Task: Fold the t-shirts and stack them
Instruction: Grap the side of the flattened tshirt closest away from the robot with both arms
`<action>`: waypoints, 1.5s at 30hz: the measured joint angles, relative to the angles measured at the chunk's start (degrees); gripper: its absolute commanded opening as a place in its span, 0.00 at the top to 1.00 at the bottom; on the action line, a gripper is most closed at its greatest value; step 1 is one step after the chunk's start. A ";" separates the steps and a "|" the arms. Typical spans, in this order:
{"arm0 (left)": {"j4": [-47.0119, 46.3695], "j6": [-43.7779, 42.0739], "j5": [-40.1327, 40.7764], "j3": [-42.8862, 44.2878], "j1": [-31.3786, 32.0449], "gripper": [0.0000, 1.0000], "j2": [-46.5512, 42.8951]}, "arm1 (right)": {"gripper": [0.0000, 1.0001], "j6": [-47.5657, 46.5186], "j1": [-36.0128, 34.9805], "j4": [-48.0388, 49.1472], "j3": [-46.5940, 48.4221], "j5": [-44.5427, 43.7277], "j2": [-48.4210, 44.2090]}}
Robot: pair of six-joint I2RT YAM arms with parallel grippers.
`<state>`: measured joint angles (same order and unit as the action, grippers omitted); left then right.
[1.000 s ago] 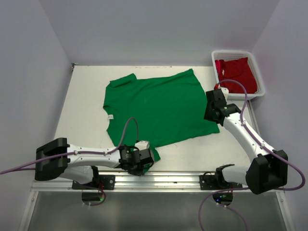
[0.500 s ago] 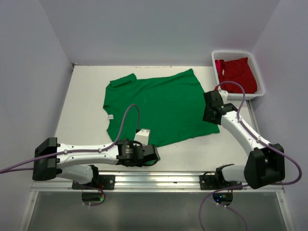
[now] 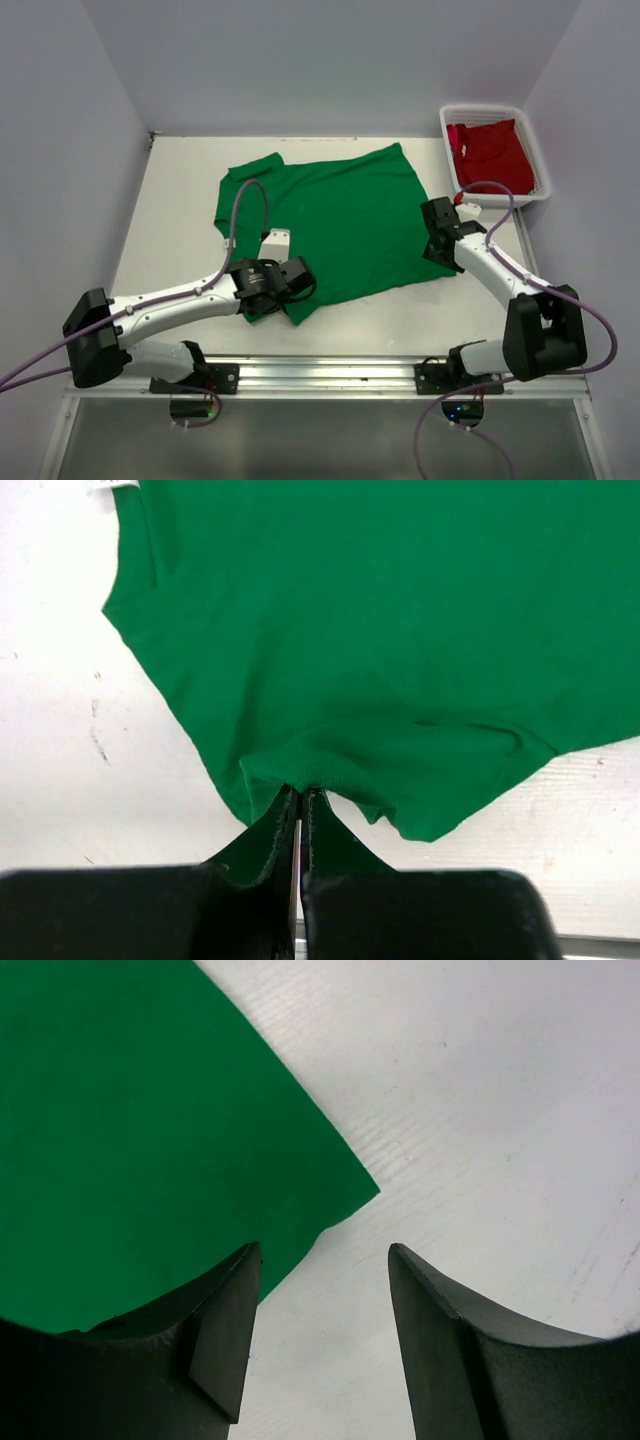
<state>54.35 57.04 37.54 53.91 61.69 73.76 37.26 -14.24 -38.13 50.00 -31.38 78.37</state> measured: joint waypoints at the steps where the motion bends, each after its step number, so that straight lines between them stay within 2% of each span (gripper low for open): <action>1: -0.22 -0.87 0.42 0.20 -0.61 1.00 -0.17 | 0.43 0.68 0.48 0.26 -0.46 0.13 0.33; 10: -0.83 -4.87 1.57 0.22 -4.02 1.00 -3.80 | 0.44 5.73 5.84 4.66 -3.28 1.40 4.42; 23: -1.62 -6.86 1.53 0.22 -5.92 1.00 -4.15 | 0.53 7.85 10.75 9.84 -5.31 2.89 8.04; 31: -1.62 -7.15 1.51 0.22 -6.58 1.00 -4.48 | 0.58 9.11 11.43 11.21 -5.62 4.07 8.39; 37: -1.55 -7.13 1.53 0.22 -6.91 1.00 -5.09 | 0.71 10.49 11.69 13.14 -6.19 5.55 8.35; 42: -1.51 -7.13 1.53 0.22 -7.04 1.00 -5.70 | 0.93 11.43 11.69 14.82 -6.84 6.75 7.89; 45: -1.46 -7.13 1.53 0.22 -7.15 1.00 -6.08 | 1.00 11.78 11.69 15.28 -7.69 7.54 6.86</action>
<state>52.88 49.91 39.07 54.13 54.54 67.68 49.04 -2.55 -22.85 42.30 -23.83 85.23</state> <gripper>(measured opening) 0.013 0.047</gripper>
